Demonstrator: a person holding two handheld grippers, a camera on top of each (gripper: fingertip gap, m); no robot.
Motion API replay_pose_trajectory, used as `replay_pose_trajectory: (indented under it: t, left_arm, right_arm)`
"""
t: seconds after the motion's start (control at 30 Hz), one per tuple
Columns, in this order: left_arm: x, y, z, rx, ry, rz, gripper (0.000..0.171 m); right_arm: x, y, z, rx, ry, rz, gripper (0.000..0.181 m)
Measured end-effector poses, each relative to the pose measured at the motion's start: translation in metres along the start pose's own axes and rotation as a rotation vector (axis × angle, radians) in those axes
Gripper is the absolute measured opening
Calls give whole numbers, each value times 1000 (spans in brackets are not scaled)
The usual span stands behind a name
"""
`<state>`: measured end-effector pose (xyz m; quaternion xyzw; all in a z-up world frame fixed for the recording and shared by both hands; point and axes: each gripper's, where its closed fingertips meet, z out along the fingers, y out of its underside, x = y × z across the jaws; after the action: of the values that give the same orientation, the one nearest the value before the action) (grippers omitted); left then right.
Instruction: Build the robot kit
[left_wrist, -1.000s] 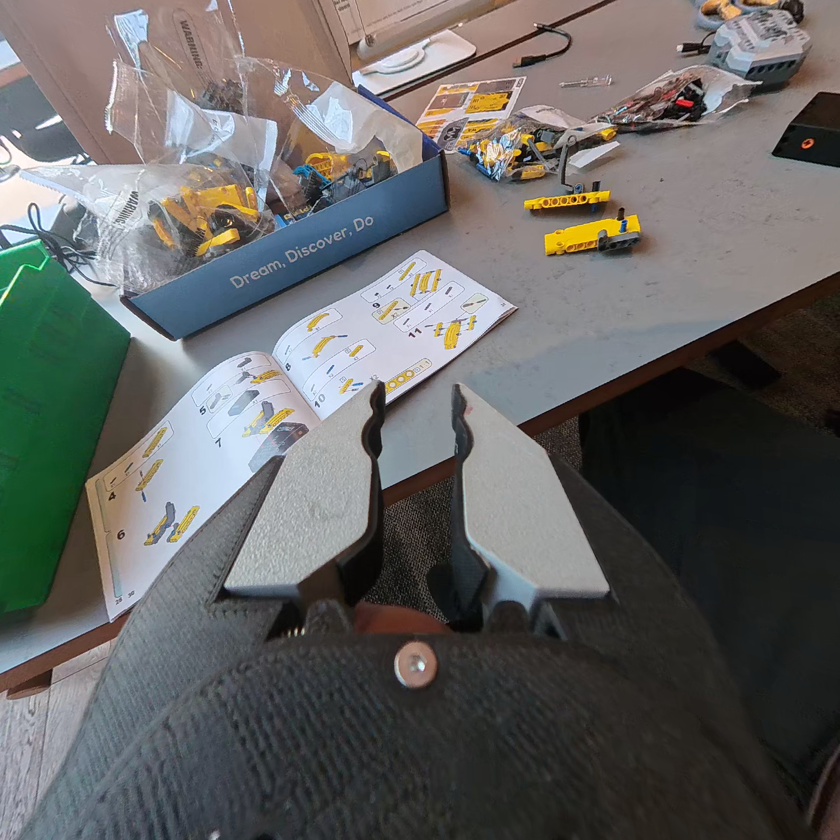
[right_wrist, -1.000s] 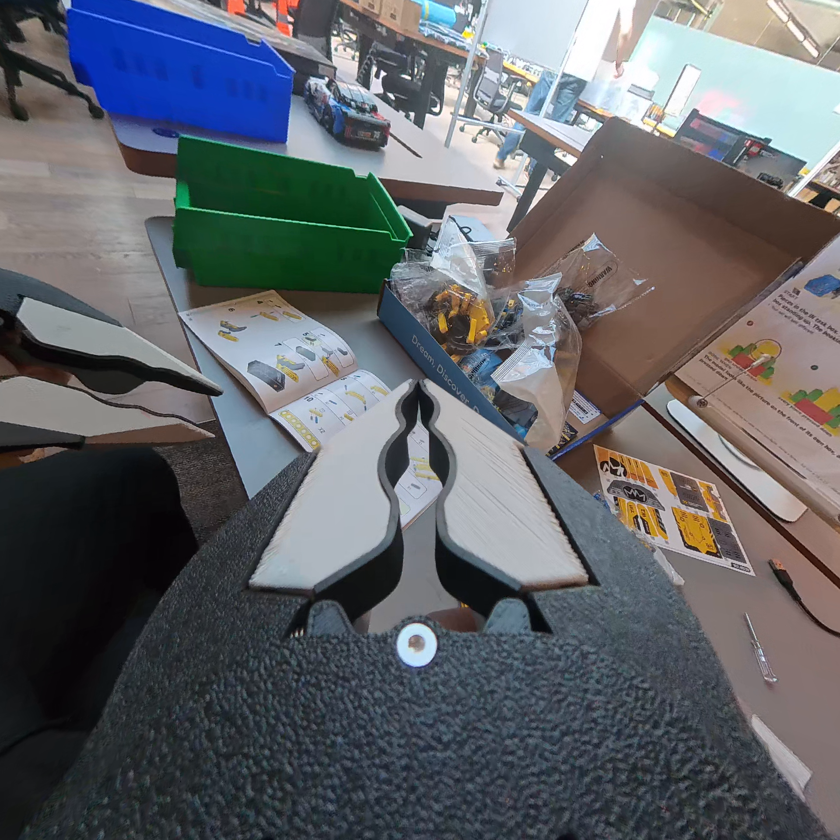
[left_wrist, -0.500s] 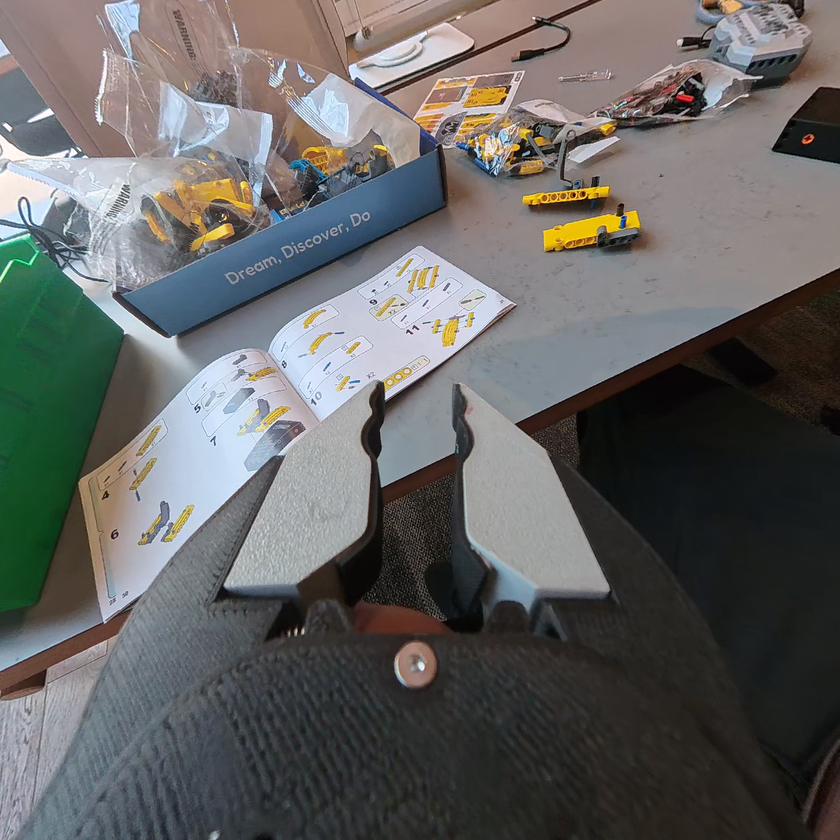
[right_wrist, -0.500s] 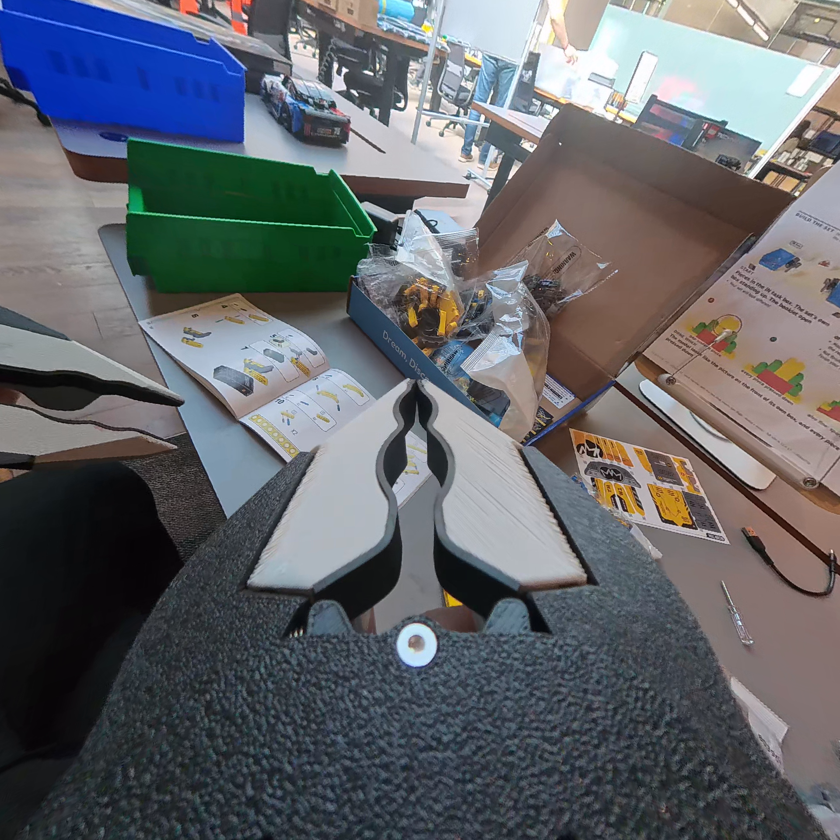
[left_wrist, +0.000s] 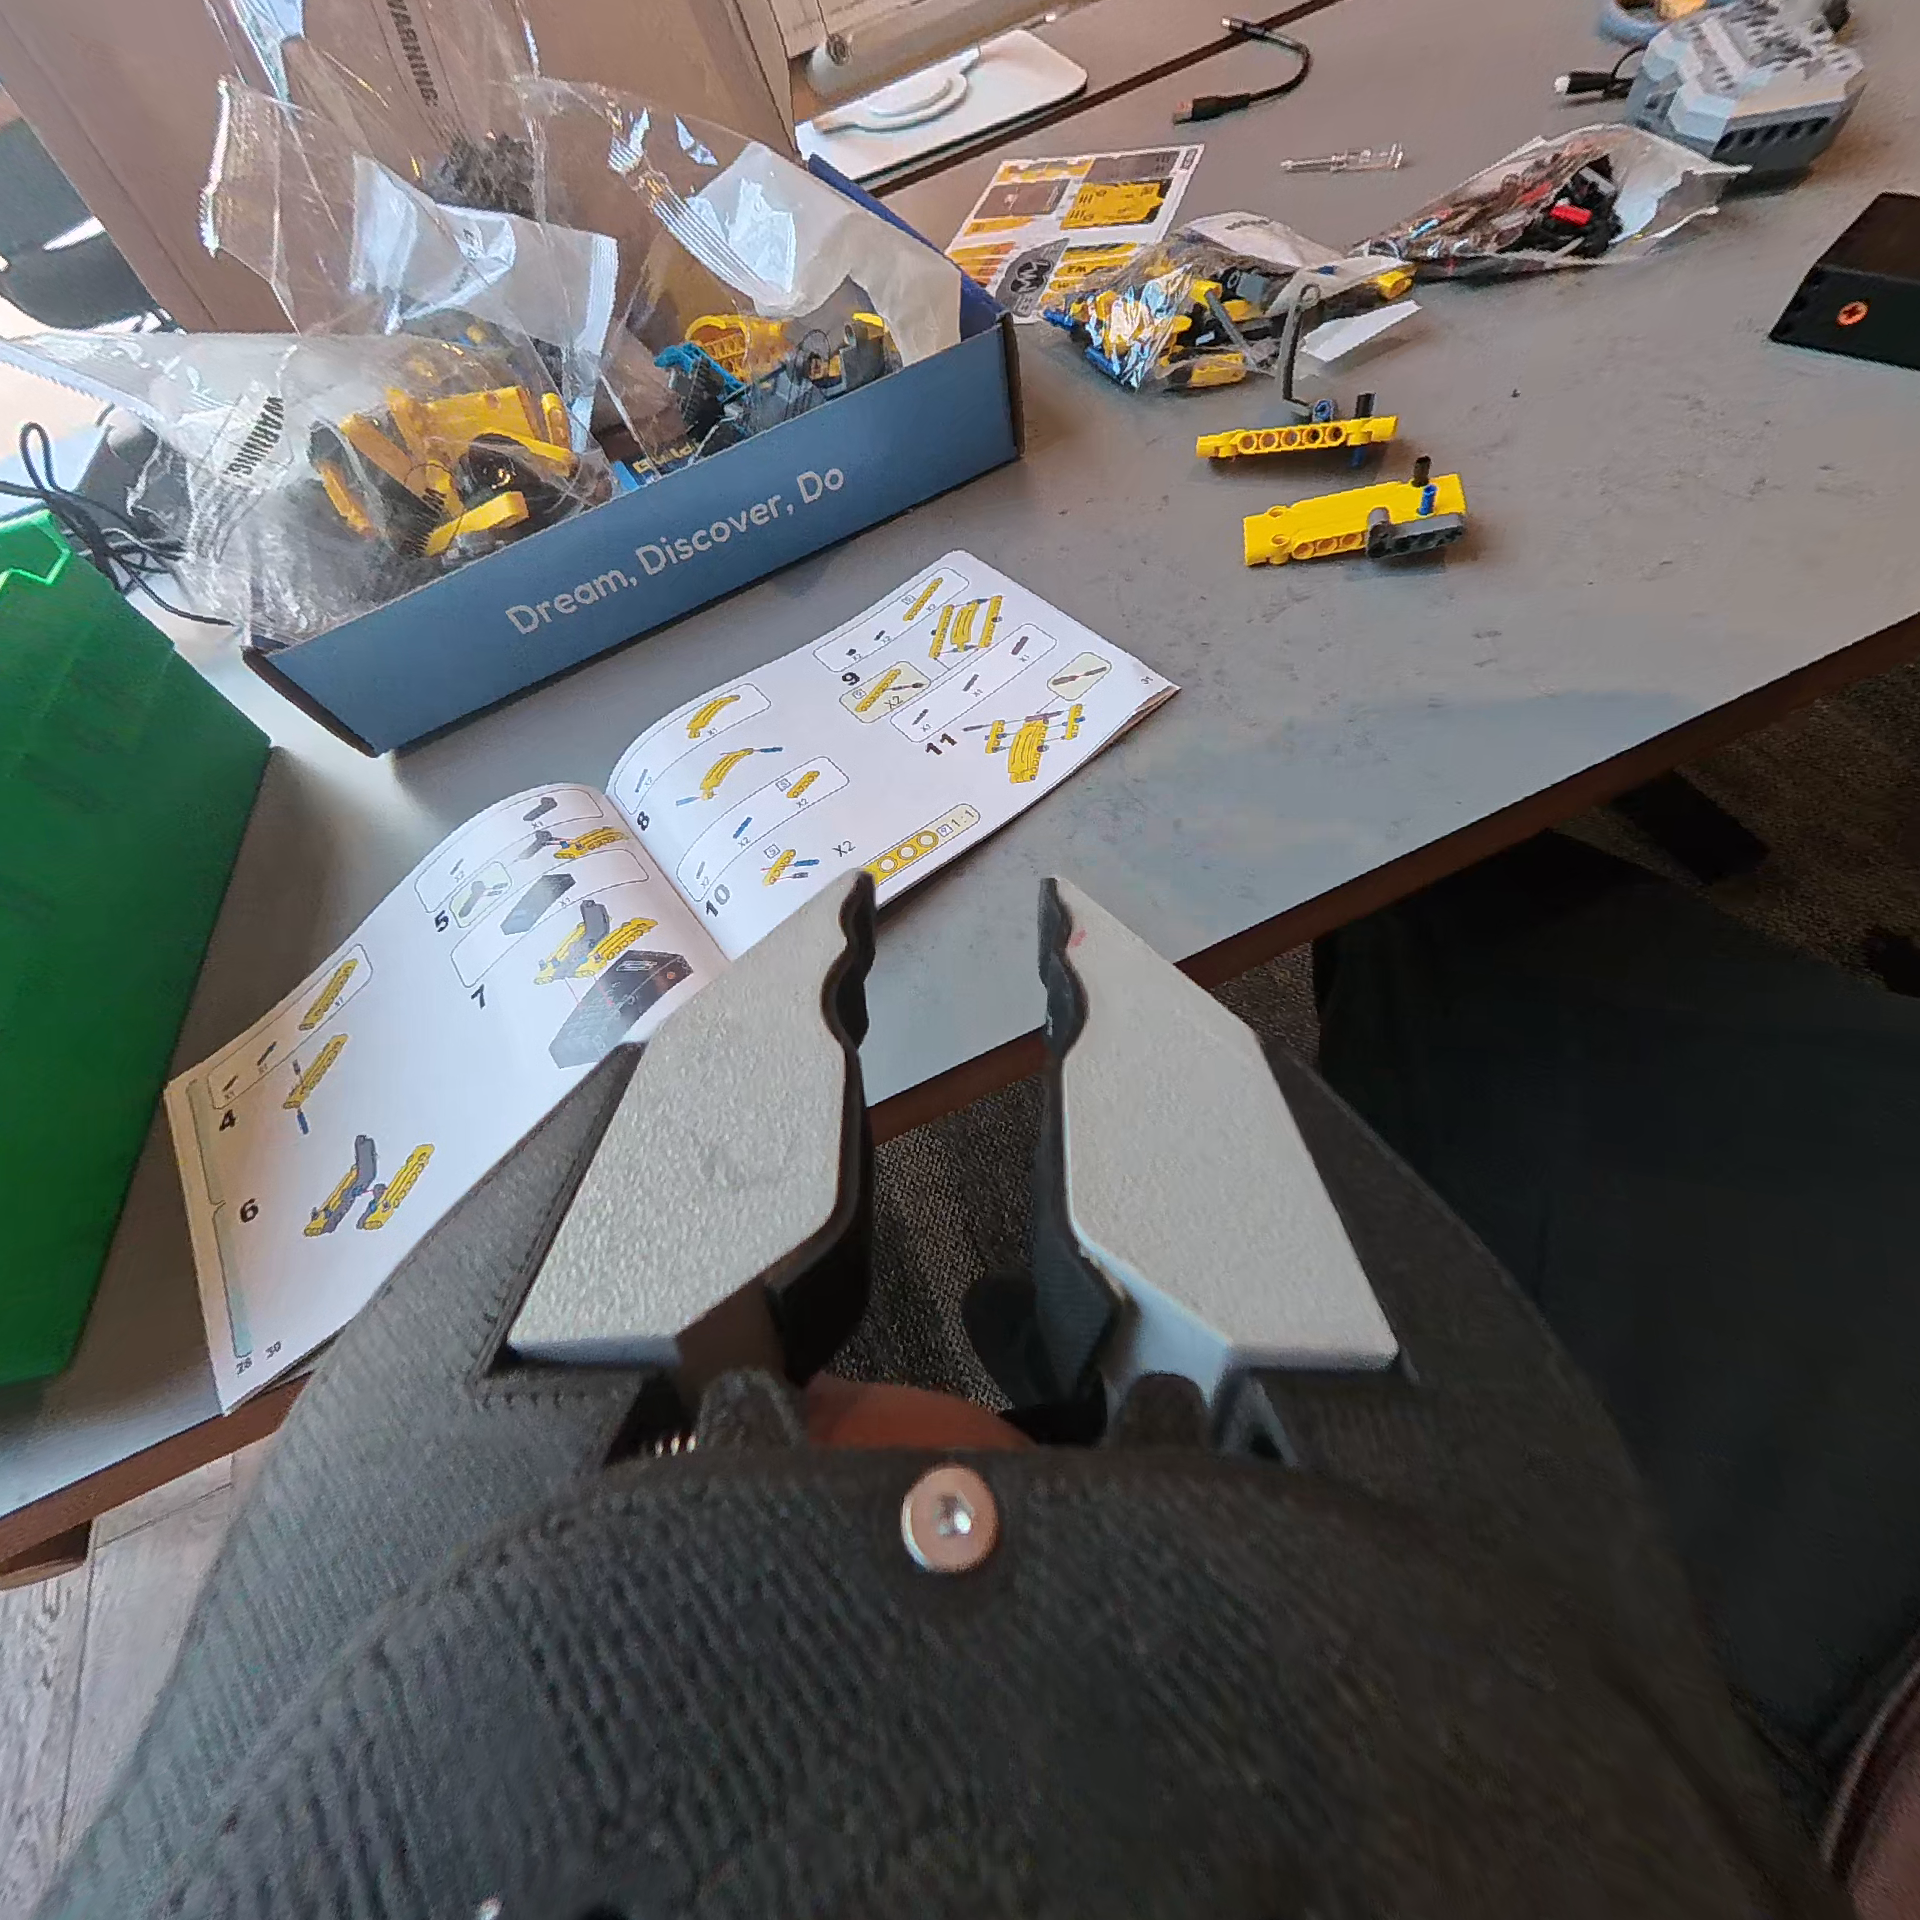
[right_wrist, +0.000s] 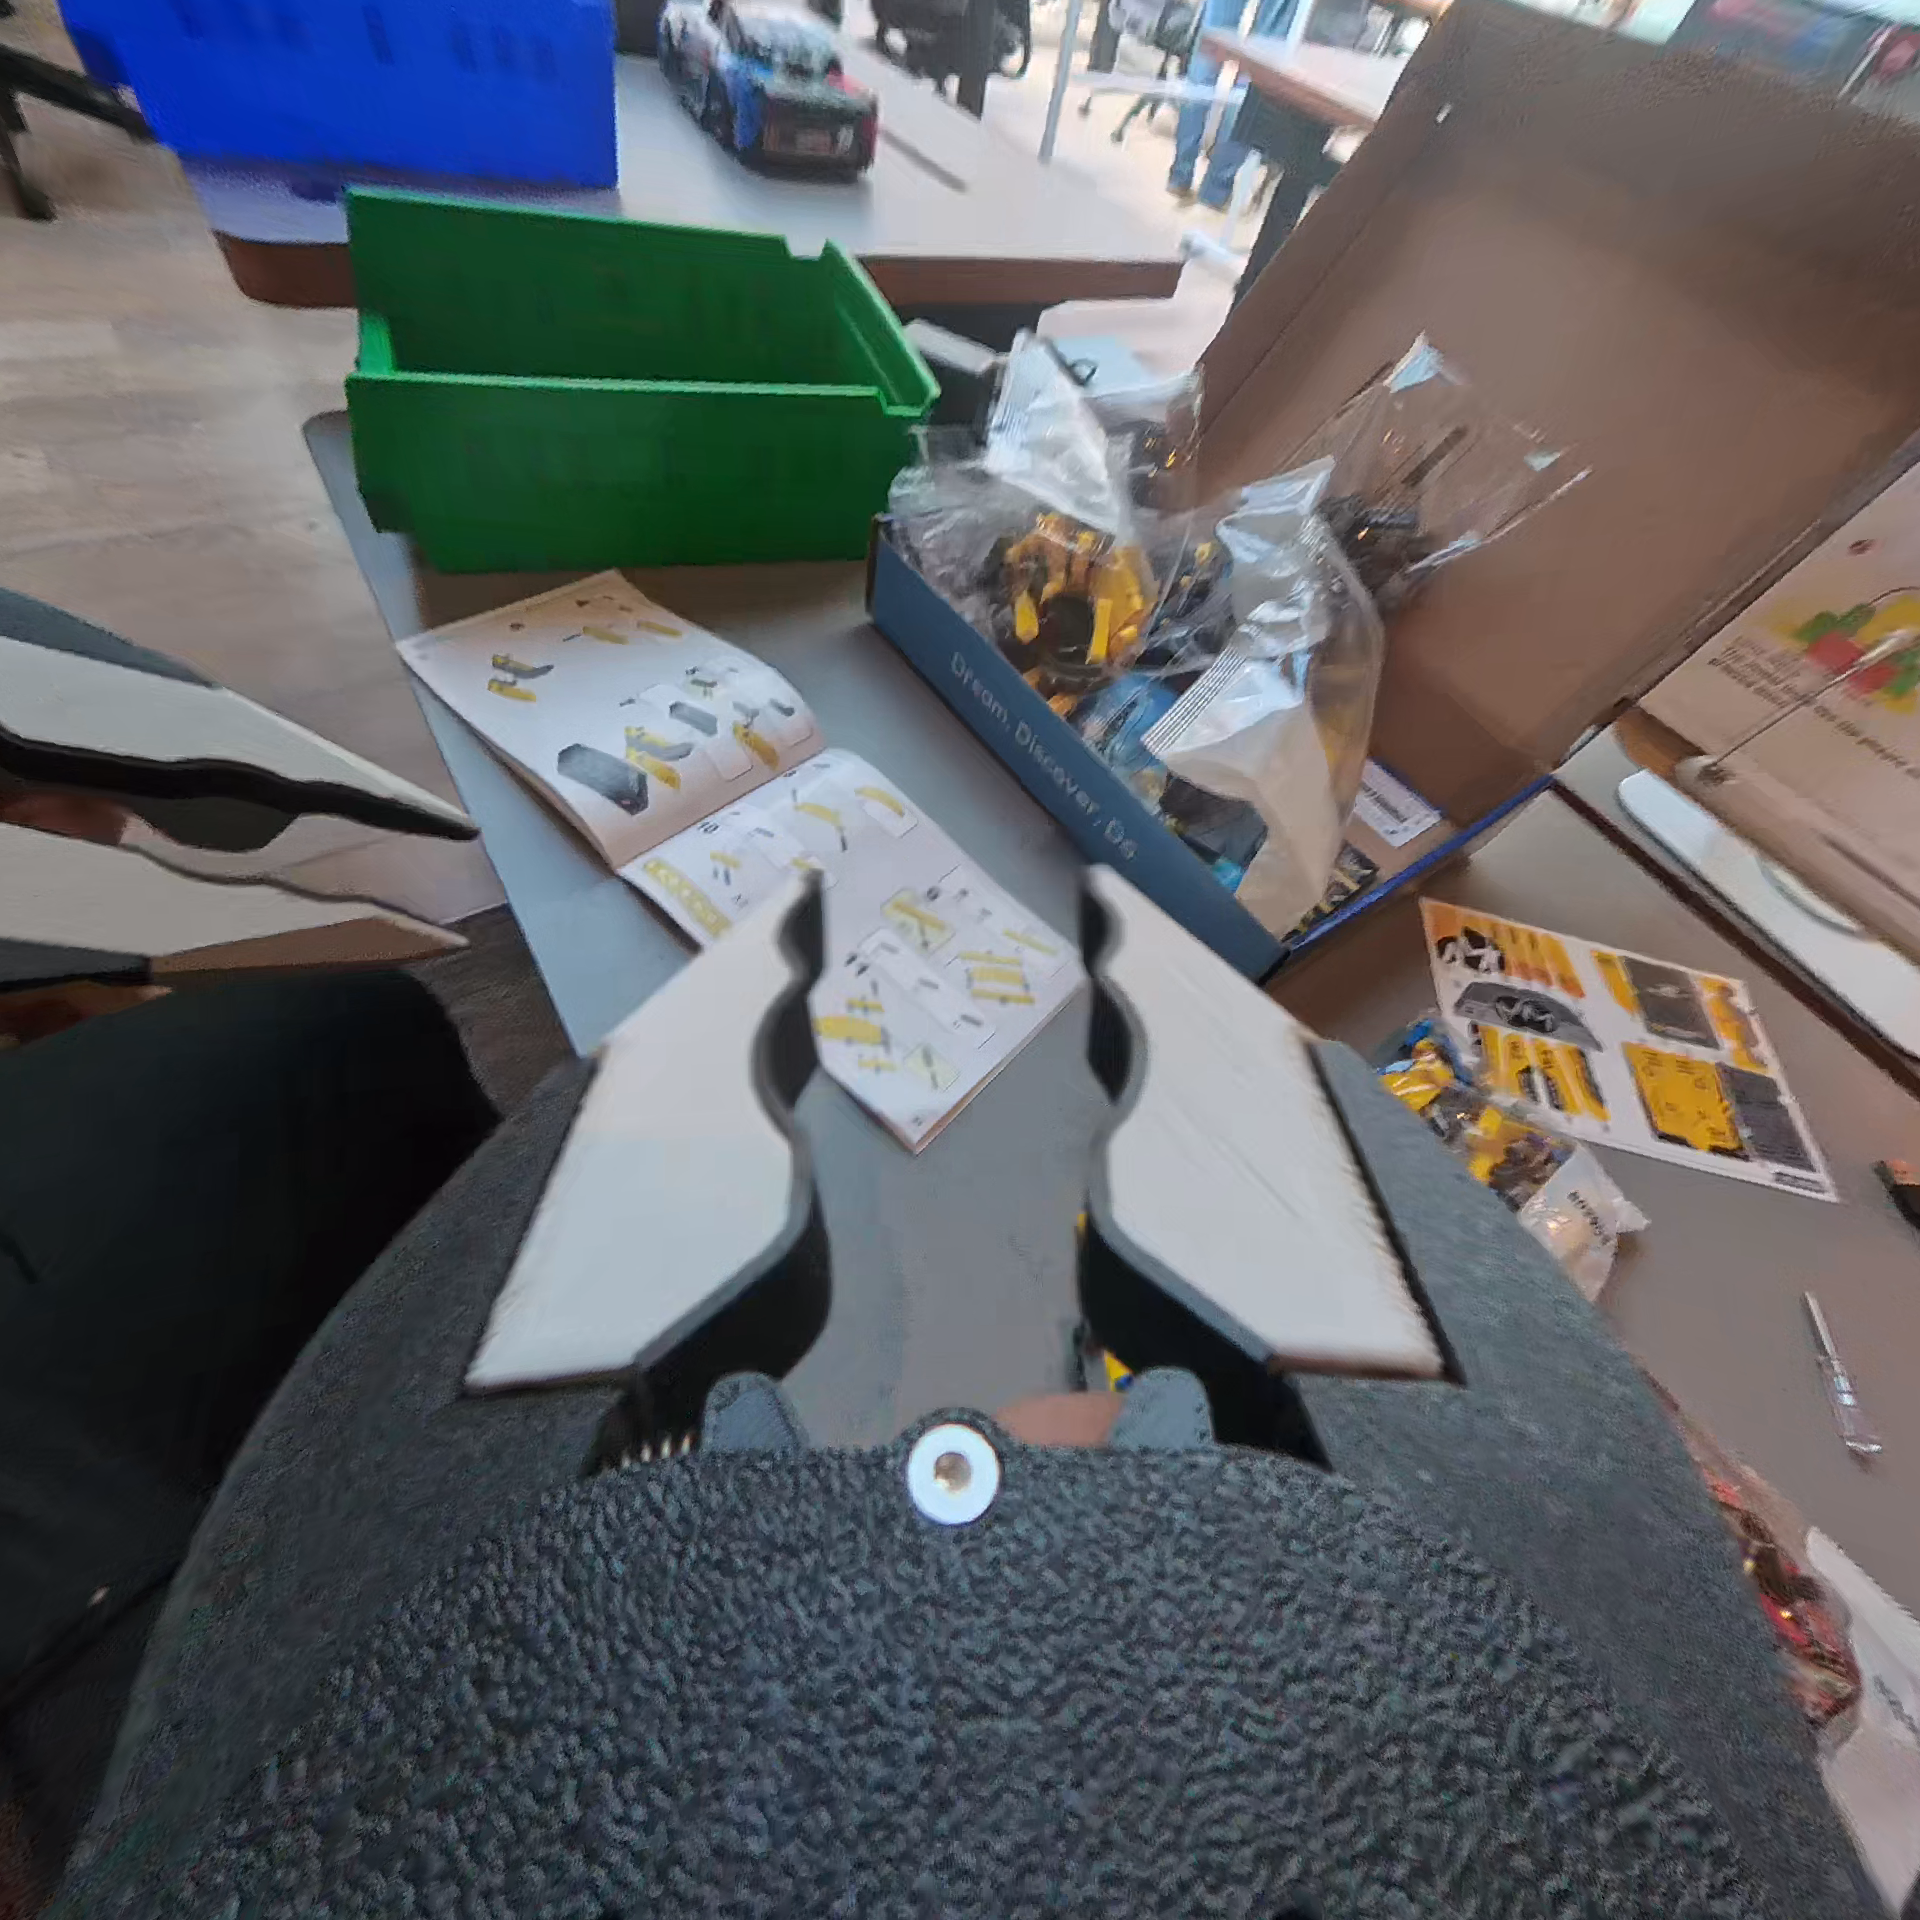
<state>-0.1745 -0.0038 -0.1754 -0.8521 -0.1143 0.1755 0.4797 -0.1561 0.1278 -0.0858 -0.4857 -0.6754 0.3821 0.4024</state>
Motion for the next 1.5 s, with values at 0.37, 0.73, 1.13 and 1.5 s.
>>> replay_pose_trajectory:
  t: [0.37,0.73,1.13,1.5]
  left_arm:
    - [-2,0,-1,-4,-2,-3,39]
    - [2,2,1,-12,8,8,40]
    - [4,1,1,-13,13,11,40]
    - [8,2,3,-17,23,25,41]
  right_arm:
    - [-13,12,12,-75,8,-110,19]
    - [-24,16,11,-89,-73,-126,0]
    - [-6,11,5,-30,-59,-72,0]
    - [2,8,3,-15,2,-114,0]
